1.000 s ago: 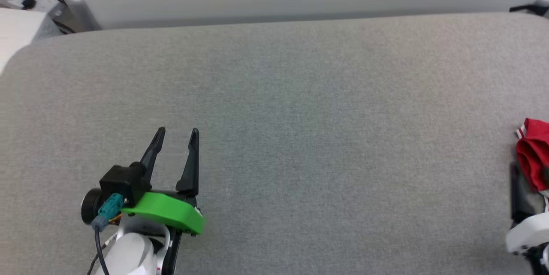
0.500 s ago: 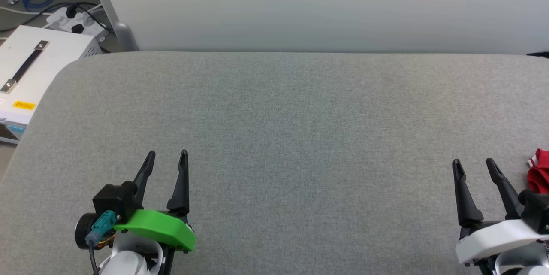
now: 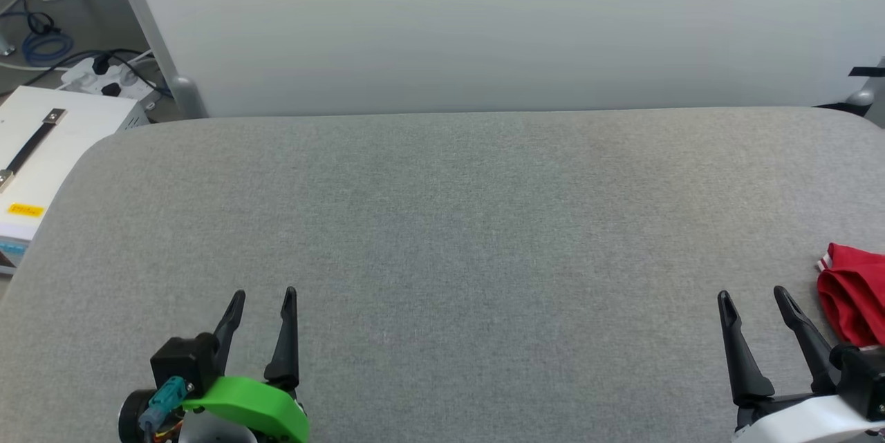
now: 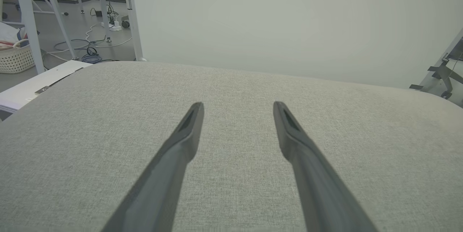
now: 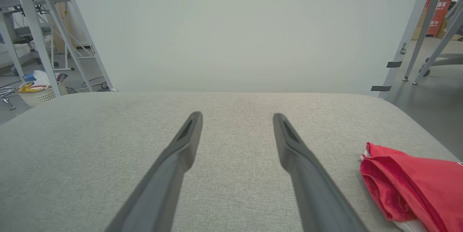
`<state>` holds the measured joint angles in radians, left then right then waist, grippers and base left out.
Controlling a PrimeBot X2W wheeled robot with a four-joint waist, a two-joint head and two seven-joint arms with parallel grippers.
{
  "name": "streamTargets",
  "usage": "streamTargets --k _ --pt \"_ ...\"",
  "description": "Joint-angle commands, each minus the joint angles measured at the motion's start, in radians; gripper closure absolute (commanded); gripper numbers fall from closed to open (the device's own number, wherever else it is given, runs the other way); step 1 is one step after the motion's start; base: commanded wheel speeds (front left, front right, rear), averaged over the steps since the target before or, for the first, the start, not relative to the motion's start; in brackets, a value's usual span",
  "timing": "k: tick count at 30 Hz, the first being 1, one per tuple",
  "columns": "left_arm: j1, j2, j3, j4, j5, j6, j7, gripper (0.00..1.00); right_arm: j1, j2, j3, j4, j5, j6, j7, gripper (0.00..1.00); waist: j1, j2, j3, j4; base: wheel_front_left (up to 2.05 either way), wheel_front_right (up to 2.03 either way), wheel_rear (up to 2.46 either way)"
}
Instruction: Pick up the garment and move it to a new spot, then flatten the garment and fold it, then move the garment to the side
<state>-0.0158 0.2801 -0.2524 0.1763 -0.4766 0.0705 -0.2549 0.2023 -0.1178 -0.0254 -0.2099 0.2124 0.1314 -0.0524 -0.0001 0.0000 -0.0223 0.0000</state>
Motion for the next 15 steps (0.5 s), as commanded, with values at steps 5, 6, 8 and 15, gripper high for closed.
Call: streamTargets --k 5,6,8,15 --pt "0.029 -0.005 0.000 -0.001 -0.006 0.006 -0.006 0.00 0.023 0.000 -0.001 -0.035 -0.004 -0.001 0.018 0.00 0.0001 0.0000 -0.016 -0.011 0.00 0.00 0.00" --pt "0.029 -0.005 -0.002 -0.001 -0.005 0.006 -0.006 0.00 0.025 0.001 -0.001 -0.037 -0.003 -0.001 0.020 0.00 0.0001 0.0000 -0.016 -0.010 0.00 0.00 0.00" --pt "0.027 -0.006 -0.004 -0.001 -0.003 0.007 -0.006 0.00 0.027 0.003 -0.001 -0.039 -0.002 -0.001 0.022 0.00 0.0001 0.0000 -0.015 -0.008 0.00 0.00 0.00" --pt "0.025 -0.005 -0.010 0.000 -0.003 0.009 -0.006 0.00 0.023 0.008 0.006 -0.040 0.001 -0.001 0.019 0.00 0.0001 0.0000 -0.009 -0.007 0.00 0.00 0.00"
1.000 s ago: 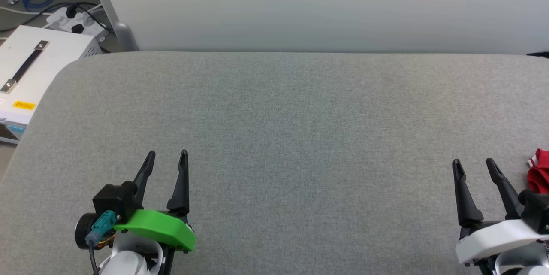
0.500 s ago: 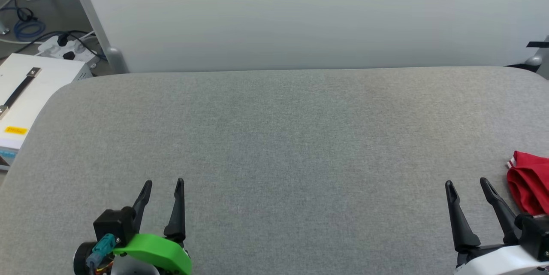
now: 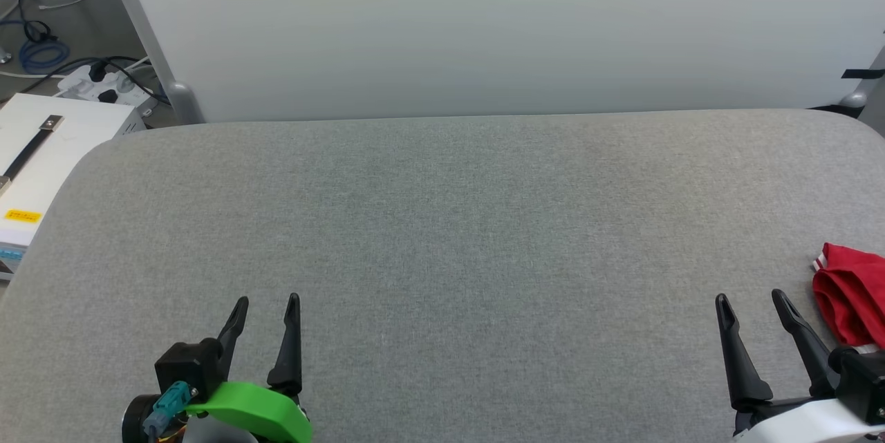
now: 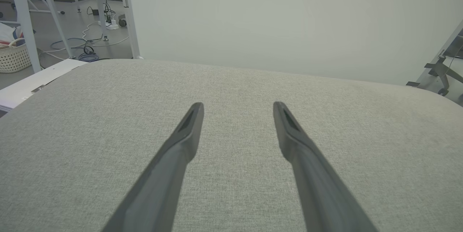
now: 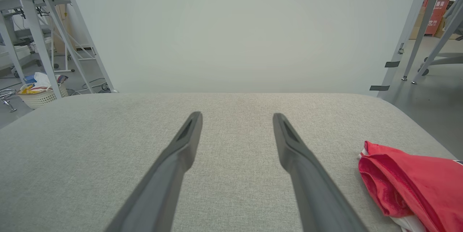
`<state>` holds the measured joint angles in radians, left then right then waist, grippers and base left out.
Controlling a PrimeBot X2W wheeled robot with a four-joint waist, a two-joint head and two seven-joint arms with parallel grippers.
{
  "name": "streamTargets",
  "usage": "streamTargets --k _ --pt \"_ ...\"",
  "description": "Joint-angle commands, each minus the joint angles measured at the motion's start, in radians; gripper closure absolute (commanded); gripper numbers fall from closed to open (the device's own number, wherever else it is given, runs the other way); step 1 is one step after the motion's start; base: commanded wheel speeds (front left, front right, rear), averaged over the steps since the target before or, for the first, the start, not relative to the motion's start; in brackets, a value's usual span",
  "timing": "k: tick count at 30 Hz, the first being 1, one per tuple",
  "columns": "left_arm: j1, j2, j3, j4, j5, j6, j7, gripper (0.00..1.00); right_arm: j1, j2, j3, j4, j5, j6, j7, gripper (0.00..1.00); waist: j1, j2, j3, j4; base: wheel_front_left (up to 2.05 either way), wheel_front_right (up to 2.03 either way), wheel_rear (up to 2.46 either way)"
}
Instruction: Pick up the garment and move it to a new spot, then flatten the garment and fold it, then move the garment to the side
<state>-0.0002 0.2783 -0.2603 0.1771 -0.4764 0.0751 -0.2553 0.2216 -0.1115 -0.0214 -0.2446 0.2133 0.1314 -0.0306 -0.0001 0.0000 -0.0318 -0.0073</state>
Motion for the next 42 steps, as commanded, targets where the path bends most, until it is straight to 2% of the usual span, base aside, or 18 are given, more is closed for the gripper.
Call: streamTargets --k 1,18,19,42 --pt "0.009 -0.003 -0.002 0.000 -0.004 0.005 -0.006 0.00 0.003 0.003 0.003 -0.004 0.000 -0.001 -0.004 0.00 0.0001 0.0000 0.002 0.001 0.00 0.00 0.00" --pt "0.003 0.002 -0.007 -0.002 -0.007 0.007 -0.006 0.00 -0.006 0.002 0.002 0.009 -0.001 -0.001 -0.012 0.00 0.0001 0.0000 0.011 0.010 0.00 0.00 0.00" --pt "0.000 0.001 -0.005 0.000 0.000 0.000 0.000 1.00 0.000 0.003 0.002 0.006 0.001 0.000 -0.006 1.00 0.0001 0.0000 0.011 0.010 0.00 0.00 0.00" --pt "0.000 -0.037 0.039 -0.029 0.080 -0.012 0.043 1.00 -0.037 0.013 0.006 0.046 -0.035 0.000 0.000 1.00 0.0001 0.0000 0.014 0.010 0.00 0.00 0.00"
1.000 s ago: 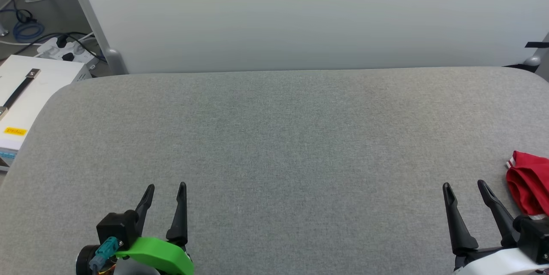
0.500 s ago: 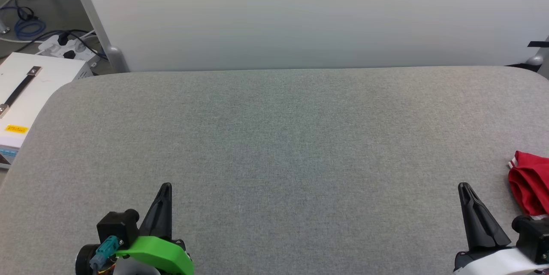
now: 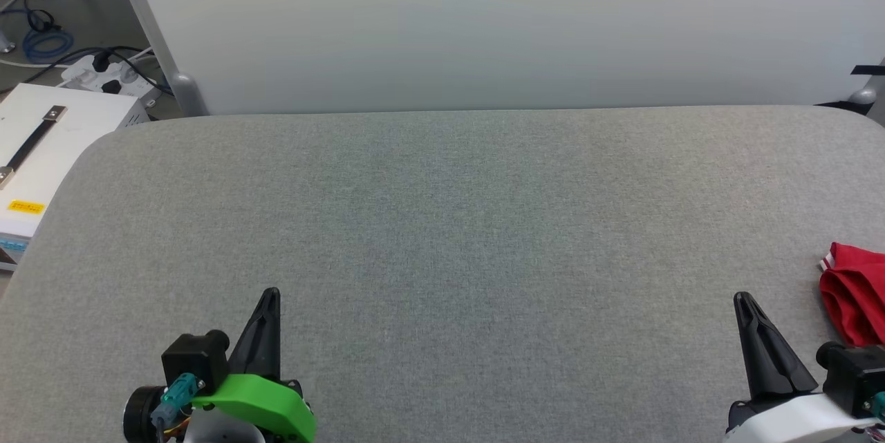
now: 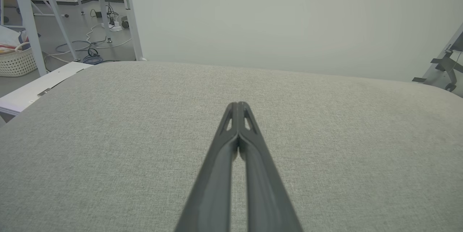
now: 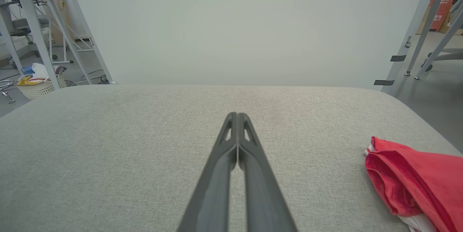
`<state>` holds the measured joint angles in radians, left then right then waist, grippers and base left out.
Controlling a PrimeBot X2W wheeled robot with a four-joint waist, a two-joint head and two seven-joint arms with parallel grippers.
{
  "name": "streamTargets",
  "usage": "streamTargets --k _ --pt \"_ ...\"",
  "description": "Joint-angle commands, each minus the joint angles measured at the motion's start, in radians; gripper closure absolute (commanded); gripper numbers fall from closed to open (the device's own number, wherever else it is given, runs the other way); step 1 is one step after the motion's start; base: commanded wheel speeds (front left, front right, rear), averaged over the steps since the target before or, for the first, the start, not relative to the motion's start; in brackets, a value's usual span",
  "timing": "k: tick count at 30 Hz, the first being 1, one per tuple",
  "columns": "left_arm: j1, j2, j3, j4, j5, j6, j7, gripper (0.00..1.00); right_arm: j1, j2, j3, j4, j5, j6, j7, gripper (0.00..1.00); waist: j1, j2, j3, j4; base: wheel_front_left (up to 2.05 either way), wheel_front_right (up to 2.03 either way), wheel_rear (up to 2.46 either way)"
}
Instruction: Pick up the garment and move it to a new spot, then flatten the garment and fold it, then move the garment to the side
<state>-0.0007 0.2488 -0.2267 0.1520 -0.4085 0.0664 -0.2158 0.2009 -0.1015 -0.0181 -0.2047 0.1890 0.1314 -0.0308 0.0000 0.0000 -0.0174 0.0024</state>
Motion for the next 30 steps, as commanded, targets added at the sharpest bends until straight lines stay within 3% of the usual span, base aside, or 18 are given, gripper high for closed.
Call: streamTargets --k 1,30 --pt "0.000 -0.010 0.008 -0.005 0.016 -0.004 0.006 1.00 -0.018 0.003 0.003 0.008 -0.012 0.000 0.001 1.00 0.0000 0.0000 0.000 0.000 0.00 0.00 0.00" --pt "0.000 -0.062 0.069 -0.046 0.125 -0.022 0.064 1.00 -0.069 0.016 0.007 0.062 -0.061 0.000 0.009 1.00 0.0000 0.0000 0.005 -0.001 0.00 0.00 0.00"
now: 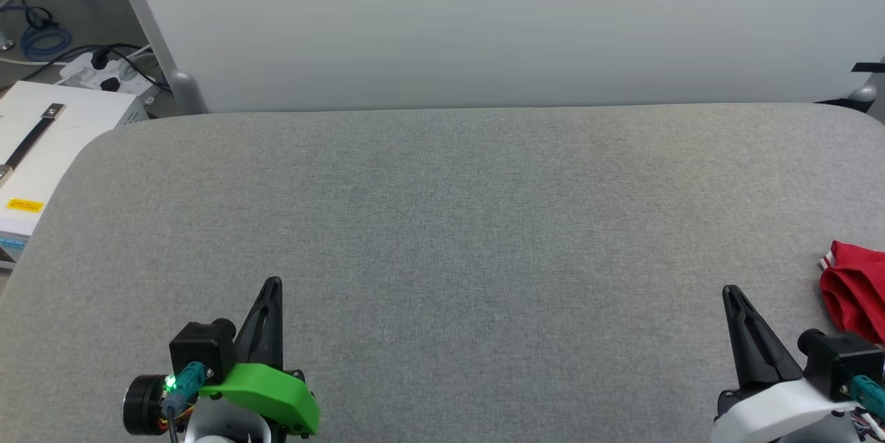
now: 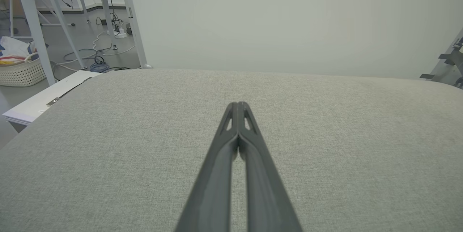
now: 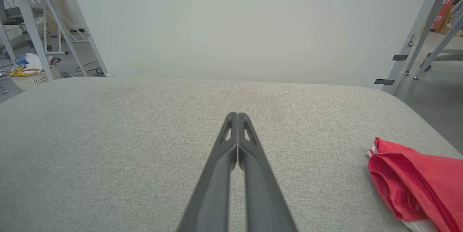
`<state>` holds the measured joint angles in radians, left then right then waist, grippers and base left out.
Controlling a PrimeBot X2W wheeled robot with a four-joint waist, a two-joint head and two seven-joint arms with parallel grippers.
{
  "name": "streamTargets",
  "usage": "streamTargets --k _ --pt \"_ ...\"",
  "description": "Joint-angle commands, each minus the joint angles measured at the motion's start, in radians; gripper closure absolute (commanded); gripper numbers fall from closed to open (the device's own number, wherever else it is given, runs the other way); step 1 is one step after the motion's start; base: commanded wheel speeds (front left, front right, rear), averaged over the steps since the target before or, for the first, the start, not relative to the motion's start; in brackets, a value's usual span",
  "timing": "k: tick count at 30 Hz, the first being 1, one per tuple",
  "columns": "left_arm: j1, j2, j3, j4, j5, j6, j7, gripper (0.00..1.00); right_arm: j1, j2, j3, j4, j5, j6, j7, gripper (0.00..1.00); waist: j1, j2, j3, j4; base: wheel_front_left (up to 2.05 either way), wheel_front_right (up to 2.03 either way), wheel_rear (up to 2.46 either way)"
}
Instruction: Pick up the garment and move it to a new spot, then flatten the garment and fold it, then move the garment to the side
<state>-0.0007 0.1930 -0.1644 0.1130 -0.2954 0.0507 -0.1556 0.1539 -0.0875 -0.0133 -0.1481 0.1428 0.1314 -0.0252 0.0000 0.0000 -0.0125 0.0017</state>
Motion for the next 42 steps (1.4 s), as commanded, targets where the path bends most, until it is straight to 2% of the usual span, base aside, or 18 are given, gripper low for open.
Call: streamTargets --k 1,42 --pt "0.000 -0.008 0.008 -0.008 0.015 -0.006 0.006 1.00 -0.023 0.003 0.002 0.008 -0.017 0.000 0.004 1.00 0.0000 0.0000 0.000 0.000 0.00 0.00 0.00" --pt "0.001 -0.082 0.094 -0.066 0.169 -0.031 0.088 1.00 -0.095 0.022 0.008 0.085 -0.086 -0.001 0.015 1.00 0.0000 0.0000 0.007 -0.001 0.00 0.00 0.00"
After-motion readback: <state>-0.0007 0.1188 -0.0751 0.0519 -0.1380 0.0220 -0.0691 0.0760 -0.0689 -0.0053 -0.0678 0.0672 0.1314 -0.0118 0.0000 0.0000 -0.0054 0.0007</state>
